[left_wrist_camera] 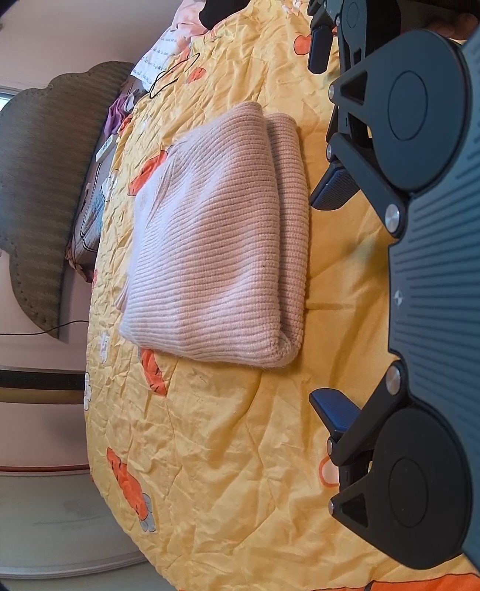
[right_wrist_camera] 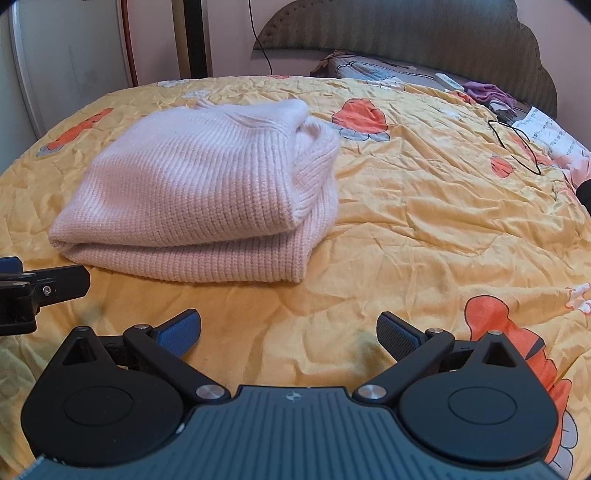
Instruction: Fold small clothes
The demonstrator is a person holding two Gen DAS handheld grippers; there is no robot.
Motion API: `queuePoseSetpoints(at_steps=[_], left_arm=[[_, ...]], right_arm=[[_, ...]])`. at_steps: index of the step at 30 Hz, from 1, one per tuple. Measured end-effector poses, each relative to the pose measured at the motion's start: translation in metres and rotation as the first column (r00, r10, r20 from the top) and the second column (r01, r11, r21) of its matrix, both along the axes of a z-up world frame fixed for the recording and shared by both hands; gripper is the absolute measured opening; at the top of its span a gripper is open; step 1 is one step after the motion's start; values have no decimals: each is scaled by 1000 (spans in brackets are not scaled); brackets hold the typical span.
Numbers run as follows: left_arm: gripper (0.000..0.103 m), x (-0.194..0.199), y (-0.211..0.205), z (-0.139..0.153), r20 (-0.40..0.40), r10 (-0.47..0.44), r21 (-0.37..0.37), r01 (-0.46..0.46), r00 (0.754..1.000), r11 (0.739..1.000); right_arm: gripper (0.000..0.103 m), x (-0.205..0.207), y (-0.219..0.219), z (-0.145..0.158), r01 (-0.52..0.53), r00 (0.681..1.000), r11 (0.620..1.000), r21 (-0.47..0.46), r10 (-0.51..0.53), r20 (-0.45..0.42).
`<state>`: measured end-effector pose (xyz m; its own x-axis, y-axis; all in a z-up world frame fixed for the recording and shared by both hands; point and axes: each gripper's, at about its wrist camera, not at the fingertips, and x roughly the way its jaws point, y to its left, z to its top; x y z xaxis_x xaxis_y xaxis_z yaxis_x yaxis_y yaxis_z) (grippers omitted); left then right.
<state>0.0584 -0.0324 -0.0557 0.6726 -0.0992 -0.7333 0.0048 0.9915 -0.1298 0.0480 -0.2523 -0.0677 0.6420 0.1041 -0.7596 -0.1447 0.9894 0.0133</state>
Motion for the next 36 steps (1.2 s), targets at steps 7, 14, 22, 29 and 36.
queuePoseSetpoints(at_steps=[7,14,22,29,36], left_arm=[[103,-3,-2,3,25,-6,-4,6,1000,1000],[103,-6,-2,5,23,-17,-45,18,1000,999],[103,-10,-8,7,43,-18,-39,20,999,999],[103,-10,-7,6,42,16,80,-19,999,997],[103,-9,-5,9,24,-2,34,2,1000,999]], right_arm=[[103,2,0,-2,-3,1000,1000,5,3,-6],[103,2,-1,-4,-2,1000,1000,12,2,-13],[103,-1,-4,-2,5,1000,1000,14,-5,-10],[103,0,-5,-1,6,1000,1000,15,-5,-9],[103,0,-2,-2,-4,1000,1000,14,4,-12]])
